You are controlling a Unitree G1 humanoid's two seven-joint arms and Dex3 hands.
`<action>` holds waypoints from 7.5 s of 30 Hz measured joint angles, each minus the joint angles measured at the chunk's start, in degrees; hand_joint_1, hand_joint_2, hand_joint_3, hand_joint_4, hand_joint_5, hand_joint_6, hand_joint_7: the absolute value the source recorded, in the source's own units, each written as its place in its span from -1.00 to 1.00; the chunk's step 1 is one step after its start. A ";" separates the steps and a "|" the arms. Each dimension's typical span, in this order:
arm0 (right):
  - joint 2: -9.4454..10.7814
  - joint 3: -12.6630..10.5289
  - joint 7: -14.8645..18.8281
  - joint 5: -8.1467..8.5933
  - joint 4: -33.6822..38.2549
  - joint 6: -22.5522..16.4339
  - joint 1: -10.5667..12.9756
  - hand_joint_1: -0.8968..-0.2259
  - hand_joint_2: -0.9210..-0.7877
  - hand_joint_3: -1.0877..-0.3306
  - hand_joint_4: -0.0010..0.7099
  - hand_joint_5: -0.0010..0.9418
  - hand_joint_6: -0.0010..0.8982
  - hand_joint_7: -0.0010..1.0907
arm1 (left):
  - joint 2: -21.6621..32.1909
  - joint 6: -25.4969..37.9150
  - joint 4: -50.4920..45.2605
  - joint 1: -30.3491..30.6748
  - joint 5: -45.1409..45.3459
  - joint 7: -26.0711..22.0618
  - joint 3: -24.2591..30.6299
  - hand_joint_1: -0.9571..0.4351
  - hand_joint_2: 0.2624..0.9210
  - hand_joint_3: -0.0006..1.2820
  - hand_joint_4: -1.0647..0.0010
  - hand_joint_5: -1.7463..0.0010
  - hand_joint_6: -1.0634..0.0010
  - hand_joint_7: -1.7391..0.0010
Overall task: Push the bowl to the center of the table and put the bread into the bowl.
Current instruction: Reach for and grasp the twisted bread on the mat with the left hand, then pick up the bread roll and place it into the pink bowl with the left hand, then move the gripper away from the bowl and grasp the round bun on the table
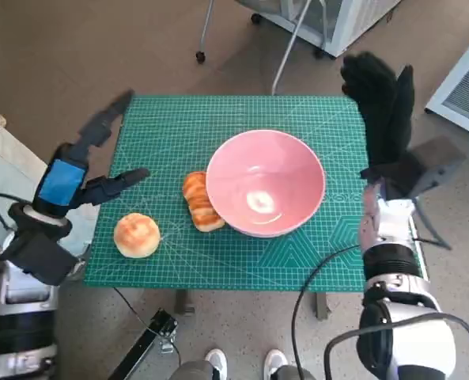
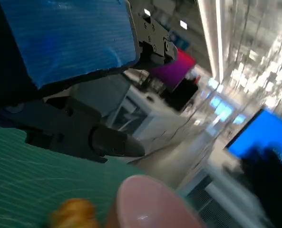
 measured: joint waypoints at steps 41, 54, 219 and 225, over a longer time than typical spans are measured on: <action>-2.04 4.46 10.57 5.01 -17.00 -8.42 6.96 -0.18 -1.00 -0.24 -0.39 -0.96 -1.00 0.03 | 9.63 -13.34 25.07 -21.00 33.06 -1.96 -26.15 0.01 0.88 -0.99 0.14 0.97 0.02 0.83; -2.00 4.85 10.38 4.79 -18.89 -8.24 8.20 -0.21 -1.00 -0.23 -0.39 -0.96 -1.00 0.04 | 3.85 -12.38 31.63 -27.07 44.44 8.95 -35.04 -0.05 0.92 -0.99 0.13 0.98 0.03 0.82; -3.32 5.83 8.24 9.26 -35.67 -2.56 16.01 -0.39 -1.00 -0.14 -0.41 -0.97 -1.00 0.05 | 16.54 -7.18 3.40 -19.10 18.60 -7.44 -17.65 0.19 0.72 -1.00 0.49 0.98 0.47 0.73; -3.21 6.01 9.08 10.02 -35.88 -2.12 16.02 -0.39 -1.00 -0.11 -0.41 -0.97 -1.00 0.06 | 23.68 -5.18 -1.44 -9.54 14.82 -11.02 -11.66 0.30 0.72 -1.00 0.54 1.00 0.44 0.82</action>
